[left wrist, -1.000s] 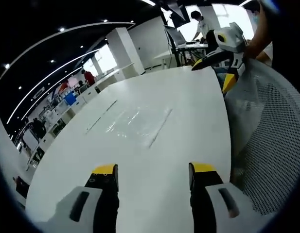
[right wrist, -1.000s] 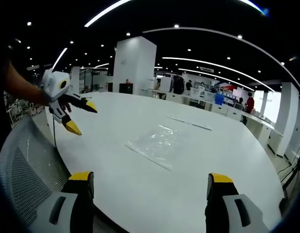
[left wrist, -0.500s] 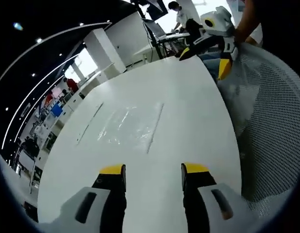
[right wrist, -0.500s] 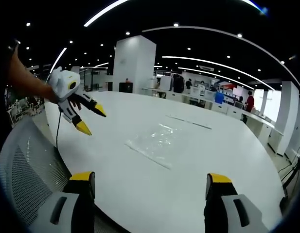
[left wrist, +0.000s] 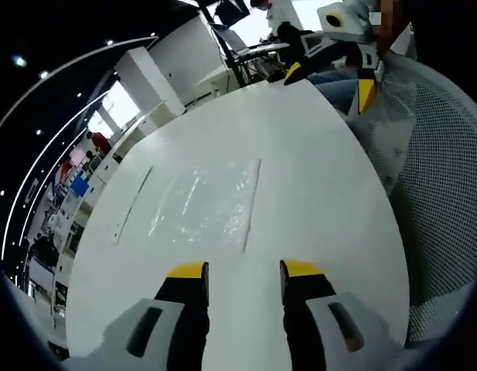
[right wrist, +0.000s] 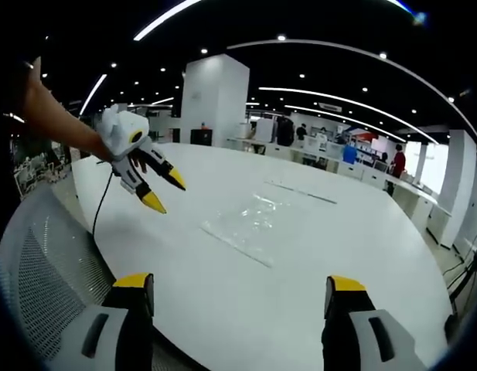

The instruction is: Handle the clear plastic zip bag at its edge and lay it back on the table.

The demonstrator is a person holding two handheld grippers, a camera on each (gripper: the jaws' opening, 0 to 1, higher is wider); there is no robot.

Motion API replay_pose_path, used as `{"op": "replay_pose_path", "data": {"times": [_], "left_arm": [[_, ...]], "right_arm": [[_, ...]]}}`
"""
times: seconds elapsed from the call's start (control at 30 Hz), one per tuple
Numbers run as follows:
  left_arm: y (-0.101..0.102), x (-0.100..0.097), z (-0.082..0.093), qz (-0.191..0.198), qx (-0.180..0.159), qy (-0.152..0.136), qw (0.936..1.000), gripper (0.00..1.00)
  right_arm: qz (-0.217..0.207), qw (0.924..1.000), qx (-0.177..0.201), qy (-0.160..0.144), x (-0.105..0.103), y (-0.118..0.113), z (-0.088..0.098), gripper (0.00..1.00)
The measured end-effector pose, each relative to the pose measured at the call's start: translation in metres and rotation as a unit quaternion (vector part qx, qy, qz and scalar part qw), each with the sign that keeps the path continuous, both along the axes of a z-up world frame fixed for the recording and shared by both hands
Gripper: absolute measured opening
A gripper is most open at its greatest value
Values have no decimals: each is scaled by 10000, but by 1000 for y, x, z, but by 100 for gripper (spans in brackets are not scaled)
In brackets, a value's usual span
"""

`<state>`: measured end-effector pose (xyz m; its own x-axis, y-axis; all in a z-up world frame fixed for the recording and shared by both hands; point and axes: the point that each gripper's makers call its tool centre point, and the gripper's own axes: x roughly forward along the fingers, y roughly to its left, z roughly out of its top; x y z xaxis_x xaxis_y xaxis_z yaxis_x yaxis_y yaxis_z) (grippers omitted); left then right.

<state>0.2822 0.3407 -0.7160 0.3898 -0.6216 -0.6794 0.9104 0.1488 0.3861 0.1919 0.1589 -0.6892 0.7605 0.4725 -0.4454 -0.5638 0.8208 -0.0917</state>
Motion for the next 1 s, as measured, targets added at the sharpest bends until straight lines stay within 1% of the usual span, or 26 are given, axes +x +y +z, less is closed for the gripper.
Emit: {"op": "replay_pose_path", "data": {"times": [0.2, 0.47, 0.6, 0.67, 0.9, 1.0], "left_arm": [[-6, 6, -8, -170, 178, 126, 9996, 31], [-17, 16, -16, -361, 332, 237, 9985, 29], [-21, 21, -24, -466, 441, 300, 9975, 28], [-22, 24, -26, -477, 462, 324, 9973, 28], [-27, 29, -36, -513, 524, 576, 9956, 27], [-28, 33, -38, -497, 528, 635, 9953, 26]], "right_arm": [[-2, 10000, -13, 21, 0, 0, -1, 91], [-26, 10000, -16, 55, -1, -1, -2, 90], [-32, 10000, -27, 72, -1, -2, -3, 89], [-30, 10000, -32, 74, -1, -2, -3, 89], [-12, 9999, -52, 136, -1, -2, -5, 87], [-27, 9999, -52, 131, -1, -2, -4, 86]]}}
